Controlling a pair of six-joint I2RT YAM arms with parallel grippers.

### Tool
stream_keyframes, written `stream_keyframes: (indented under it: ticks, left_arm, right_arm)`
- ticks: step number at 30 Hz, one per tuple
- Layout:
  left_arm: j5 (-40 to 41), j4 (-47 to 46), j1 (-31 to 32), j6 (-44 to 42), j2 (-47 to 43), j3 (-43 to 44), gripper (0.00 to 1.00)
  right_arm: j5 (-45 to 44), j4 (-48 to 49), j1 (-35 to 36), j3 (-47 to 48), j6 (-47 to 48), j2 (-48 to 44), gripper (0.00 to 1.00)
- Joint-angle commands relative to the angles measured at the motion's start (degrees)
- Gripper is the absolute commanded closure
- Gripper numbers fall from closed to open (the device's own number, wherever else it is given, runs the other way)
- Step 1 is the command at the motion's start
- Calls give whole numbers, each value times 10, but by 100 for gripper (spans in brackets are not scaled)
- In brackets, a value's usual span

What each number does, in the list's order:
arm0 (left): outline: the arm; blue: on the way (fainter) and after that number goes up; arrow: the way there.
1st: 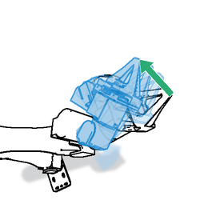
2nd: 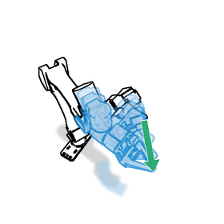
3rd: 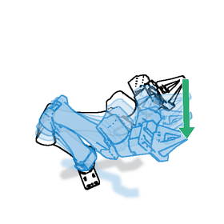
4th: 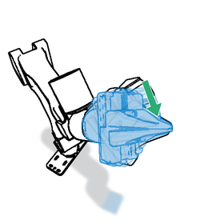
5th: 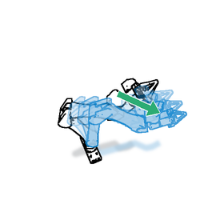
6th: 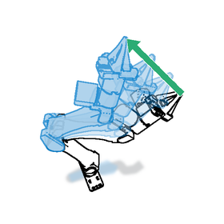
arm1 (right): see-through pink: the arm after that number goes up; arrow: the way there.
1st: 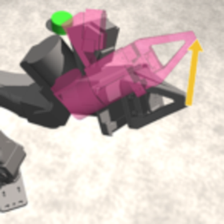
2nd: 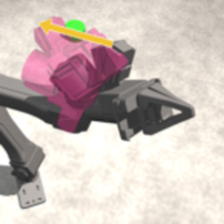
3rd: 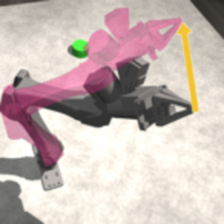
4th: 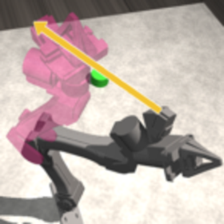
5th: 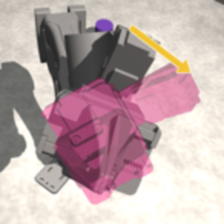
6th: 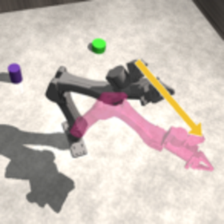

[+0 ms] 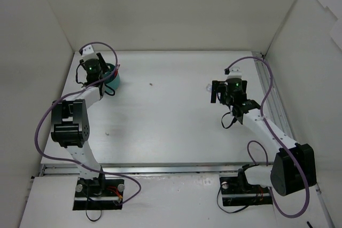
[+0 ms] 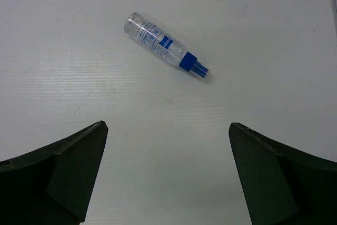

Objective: Sort the stationery into containers
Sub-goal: Place the stapler in the storage box.

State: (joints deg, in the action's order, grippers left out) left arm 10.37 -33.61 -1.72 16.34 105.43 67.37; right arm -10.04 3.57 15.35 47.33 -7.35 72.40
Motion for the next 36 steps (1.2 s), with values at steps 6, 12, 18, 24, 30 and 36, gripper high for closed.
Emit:
stream_keyframes:
  ticks: [6, 12, 18, 24, 30, 36]
  left_arm:
    - [-11, -57, -6, 26, -34, -10, 39]
    - [-28, -52, -6, 29, -57, -27, 39]
    - [-55, -30, -6, 41, -93, -17, 33]
    - [-97, 49, -6, 41, -143, 17, 0]
    - [-217, 161, -6, 30, -226, 21, 0]
    - [-274, 194, -6, 19, -333, -67, 0]
  right_arm:
    - [-5, 32, -4, 6, 1, -21, 2]
    - [-5, 31, -5, 7, 1, -21, 2]
    - [-12, 15, -9, 28, 1, -6, 2]
    - [96, -79, -41, 109, 60, 75, 2]
    - [229, -203, -92, 236, 236, 252, 2]
    - [172, -233, -113, 289, 320, 338, 2]
